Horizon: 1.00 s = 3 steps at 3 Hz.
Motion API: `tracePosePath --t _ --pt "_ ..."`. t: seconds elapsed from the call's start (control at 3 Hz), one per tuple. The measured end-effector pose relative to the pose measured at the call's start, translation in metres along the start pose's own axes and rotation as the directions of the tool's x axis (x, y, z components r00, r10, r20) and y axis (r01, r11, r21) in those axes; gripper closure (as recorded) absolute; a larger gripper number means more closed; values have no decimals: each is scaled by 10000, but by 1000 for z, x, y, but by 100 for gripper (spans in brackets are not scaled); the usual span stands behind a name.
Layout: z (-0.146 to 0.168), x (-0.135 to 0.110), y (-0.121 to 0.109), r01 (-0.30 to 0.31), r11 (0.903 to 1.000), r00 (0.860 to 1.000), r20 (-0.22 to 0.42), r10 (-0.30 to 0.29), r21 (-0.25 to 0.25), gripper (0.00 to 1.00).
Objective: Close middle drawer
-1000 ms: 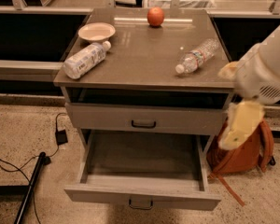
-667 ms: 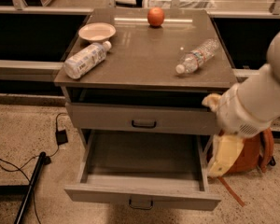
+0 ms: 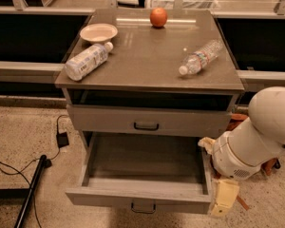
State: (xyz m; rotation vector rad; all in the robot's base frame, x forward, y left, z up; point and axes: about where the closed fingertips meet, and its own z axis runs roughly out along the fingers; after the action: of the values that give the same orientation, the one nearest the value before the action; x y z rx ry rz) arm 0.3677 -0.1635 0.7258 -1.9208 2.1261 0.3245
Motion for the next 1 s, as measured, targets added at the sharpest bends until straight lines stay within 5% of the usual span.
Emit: tracePosePath --t 0.33,0.67,1.0 --pt "0 0 0 0 10000 10000 0 0 0 0" --pt "35 4 -11 -269 9996 9994 217 268 54 0" --pt "151 -4 -26 334 9991 9993 -147 -338 -242 0"
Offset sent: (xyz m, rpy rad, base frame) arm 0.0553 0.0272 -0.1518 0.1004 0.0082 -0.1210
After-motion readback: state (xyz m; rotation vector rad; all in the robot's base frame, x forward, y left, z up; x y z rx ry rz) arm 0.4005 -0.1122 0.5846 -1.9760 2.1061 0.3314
